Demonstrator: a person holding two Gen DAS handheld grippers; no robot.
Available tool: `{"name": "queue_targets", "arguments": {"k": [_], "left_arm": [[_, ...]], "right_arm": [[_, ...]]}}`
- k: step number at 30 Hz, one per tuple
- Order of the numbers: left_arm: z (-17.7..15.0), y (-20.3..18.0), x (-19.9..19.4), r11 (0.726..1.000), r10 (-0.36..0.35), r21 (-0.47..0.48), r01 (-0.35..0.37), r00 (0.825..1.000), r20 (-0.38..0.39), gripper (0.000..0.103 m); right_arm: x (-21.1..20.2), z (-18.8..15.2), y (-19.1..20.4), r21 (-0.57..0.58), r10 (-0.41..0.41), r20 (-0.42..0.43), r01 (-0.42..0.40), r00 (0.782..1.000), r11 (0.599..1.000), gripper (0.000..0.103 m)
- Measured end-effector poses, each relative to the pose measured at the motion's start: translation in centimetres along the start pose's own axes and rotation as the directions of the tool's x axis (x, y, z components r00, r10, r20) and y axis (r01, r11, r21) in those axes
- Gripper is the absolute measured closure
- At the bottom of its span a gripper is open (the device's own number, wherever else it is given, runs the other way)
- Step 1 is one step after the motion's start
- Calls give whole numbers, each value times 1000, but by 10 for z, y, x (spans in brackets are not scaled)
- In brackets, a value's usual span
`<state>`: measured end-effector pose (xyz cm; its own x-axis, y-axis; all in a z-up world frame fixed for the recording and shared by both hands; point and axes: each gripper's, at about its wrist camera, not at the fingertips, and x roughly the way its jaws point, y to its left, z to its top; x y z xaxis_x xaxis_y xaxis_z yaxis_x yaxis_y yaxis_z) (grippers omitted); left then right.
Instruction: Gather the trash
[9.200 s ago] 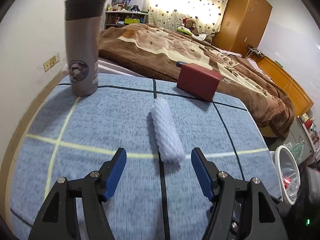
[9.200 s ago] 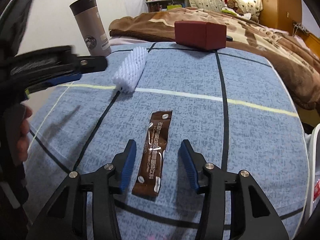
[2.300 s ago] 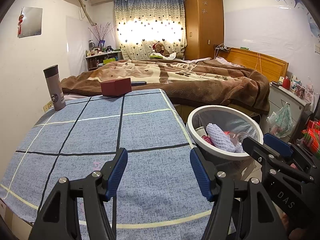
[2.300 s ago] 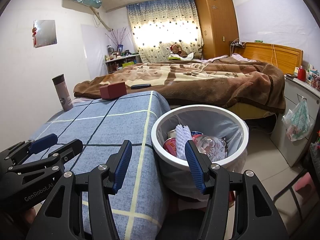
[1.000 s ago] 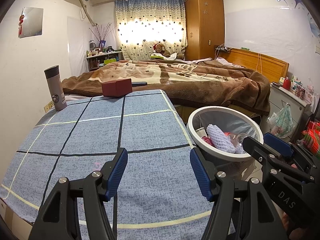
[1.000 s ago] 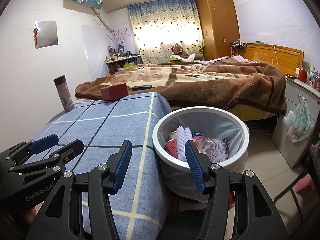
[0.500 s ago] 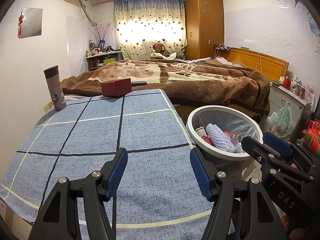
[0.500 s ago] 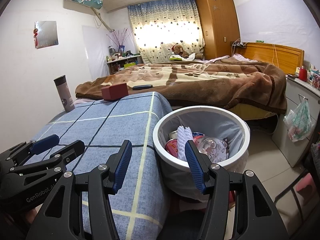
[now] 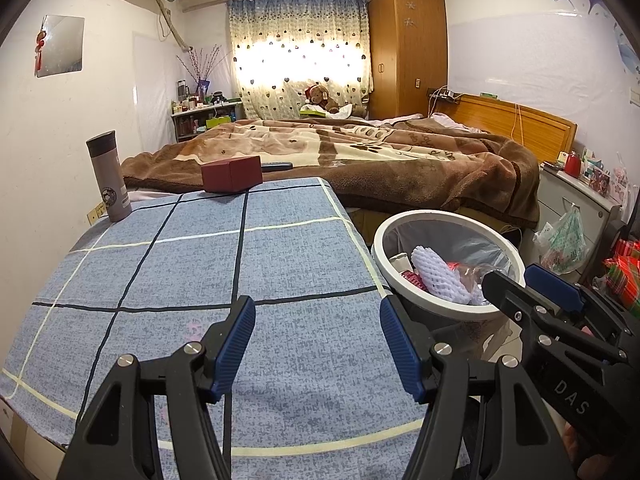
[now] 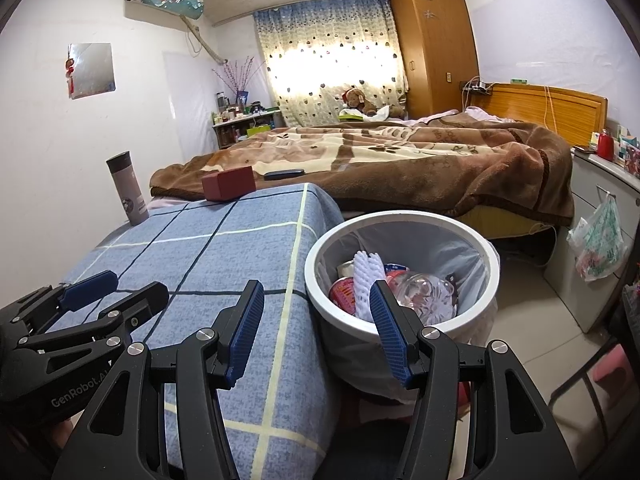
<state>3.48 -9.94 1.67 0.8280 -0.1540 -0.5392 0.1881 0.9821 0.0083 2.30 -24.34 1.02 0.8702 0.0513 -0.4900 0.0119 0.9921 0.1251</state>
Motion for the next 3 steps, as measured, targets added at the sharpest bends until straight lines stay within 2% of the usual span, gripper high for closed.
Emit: {"name": "queue_targets", "arguments": {"k": [3], "left_arm": [[0, 0, 0, 1000, -1, 1, 1, 1000, -1, 36]], "right_arm": [[0, -1, -1, 0, -1, -1, 1, 1000, 1000, 46]]}}
